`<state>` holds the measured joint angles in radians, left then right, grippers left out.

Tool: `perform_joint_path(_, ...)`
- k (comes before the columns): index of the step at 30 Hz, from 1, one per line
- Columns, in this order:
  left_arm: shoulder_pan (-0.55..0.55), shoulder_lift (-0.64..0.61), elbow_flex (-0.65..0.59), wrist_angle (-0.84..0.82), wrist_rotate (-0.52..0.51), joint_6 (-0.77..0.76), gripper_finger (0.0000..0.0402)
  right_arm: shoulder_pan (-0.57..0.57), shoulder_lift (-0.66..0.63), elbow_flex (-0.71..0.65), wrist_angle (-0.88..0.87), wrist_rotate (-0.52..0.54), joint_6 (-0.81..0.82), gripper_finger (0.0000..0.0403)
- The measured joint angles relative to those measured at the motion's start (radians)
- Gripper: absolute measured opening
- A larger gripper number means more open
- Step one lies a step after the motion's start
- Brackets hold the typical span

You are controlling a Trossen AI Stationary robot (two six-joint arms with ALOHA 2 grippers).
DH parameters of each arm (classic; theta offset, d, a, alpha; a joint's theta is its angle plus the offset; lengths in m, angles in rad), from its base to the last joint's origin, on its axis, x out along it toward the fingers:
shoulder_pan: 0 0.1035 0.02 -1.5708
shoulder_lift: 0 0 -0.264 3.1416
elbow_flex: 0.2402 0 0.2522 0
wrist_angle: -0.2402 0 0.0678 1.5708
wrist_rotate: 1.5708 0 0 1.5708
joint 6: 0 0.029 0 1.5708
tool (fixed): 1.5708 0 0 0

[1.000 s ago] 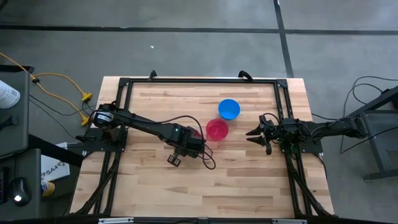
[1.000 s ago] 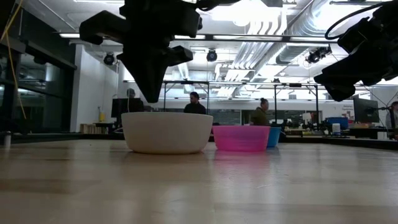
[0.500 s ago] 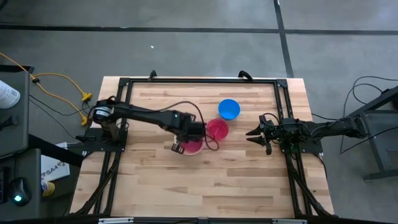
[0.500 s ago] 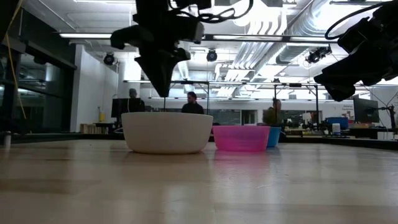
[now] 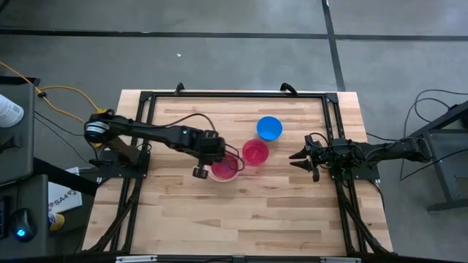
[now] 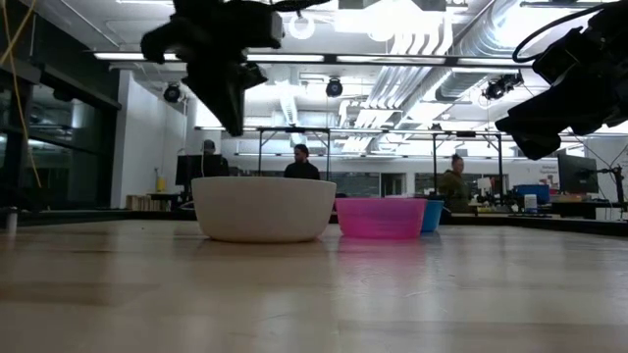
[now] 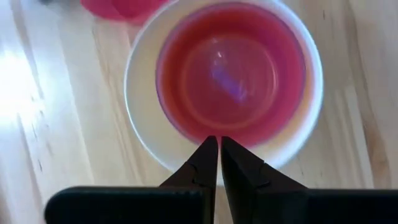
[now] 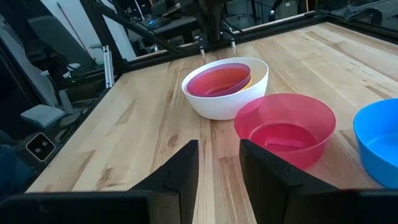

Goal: Nest bowls inside each other
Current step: Stack the blue bowl on top of the purple bowl

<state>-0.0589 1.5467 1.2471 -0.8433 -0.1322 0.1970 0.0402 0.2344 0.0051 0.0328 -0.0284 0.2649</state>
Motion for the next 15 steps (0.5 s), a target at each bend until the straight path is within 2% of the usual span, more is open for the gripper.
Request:
perform_joint_path(10, 0.000, -0.256, -0.272, 0.196, -0.001, -0.025, 0.0019, 0.000, 0.016, 0.000, 0.001, -0.001, 0.000, 0.0110)
perform_joint_path(15, 0.000, -0.365, -0.425, 0.369, -0.004, -0.027, 0.0019, 0.000, 0.024, 0.000, -0.002, 0.001, 0.000, 0.0110)
